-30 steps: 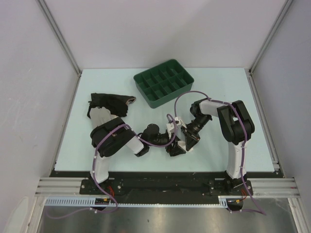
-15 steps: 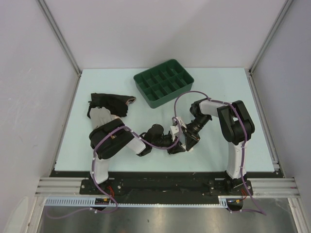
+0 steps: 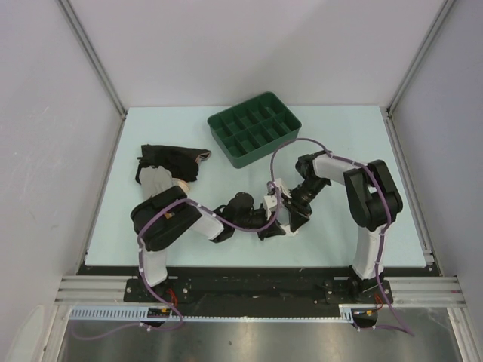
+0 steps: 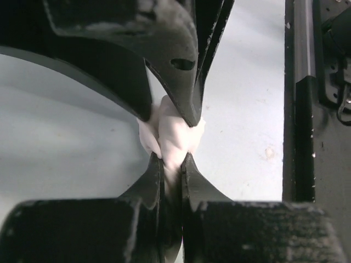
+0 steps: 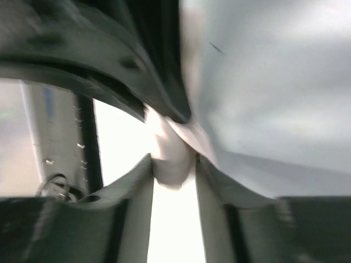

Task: Roll the underwear
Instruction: Pick up the underwear from the center of the board.

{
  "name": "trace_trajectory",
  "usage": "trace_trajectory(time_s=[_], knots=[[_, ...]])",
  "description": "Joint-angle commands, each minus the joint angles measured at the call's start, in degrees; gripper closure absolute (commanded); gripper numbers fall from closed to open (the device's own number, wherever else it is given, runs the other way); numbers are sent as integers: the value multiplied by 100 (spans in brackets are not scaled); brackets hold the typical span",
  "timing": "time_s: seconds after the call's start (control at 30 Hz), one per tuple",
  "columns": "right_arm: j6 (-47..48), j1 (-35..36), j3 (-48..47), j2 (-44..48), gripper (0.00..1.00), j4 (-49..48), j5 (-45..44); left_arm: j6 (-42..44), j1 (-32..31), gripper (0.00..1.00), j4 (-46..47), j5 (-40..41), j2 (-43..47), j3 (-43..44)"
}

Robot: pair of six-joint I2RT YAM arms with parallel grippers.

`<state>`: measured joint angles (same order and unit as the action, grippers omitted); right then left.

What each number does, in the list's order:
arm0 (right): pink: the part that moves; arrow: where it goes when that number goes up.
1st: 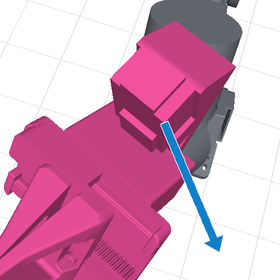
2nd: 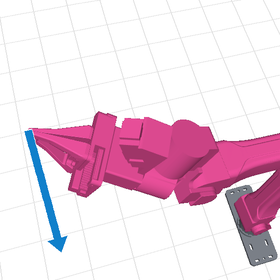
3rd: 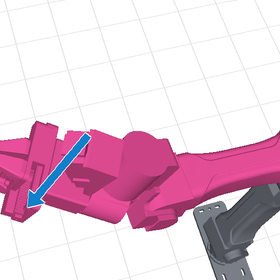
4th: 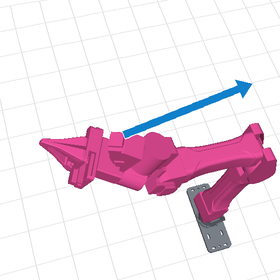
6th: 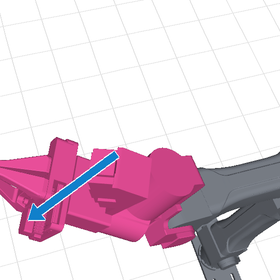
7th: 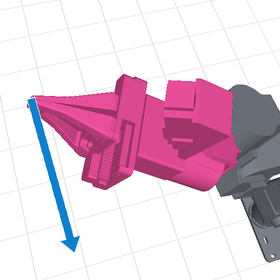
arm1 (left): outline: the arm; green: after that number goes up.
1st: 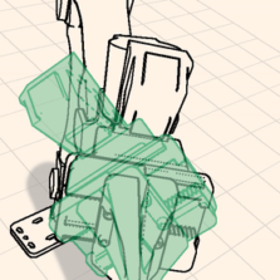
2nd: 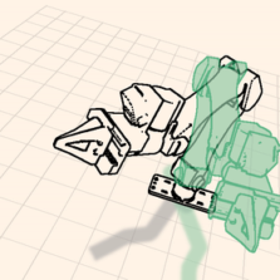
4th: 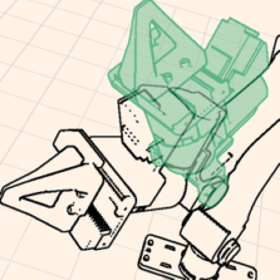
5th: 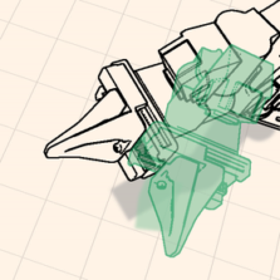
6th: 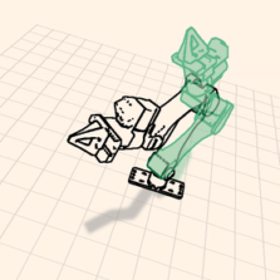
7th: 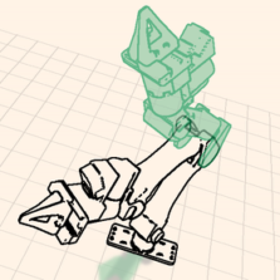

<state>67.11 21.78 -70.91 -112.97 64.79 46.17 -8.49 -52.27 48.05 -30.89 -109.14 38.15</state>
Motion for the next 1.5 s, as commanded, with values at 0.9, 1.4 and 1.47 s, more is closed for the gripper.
trace_trajectory(time_s=[0.9, 1.4, 1.47], knots=[[337, -1826, -608, 1822, 42, 455, 1095, -838, 1869, 100, -1648, -409, 1914, 604], [1067, -2134, -494, 1936, 41, 956, 1535, -294, 3417, 100, -4479, 1137, 492, 4006], [1085, -2134, -493, 1910, 41, 939, 1526, -189, 3417, 100, -4708, 1130, 289, 4435]])
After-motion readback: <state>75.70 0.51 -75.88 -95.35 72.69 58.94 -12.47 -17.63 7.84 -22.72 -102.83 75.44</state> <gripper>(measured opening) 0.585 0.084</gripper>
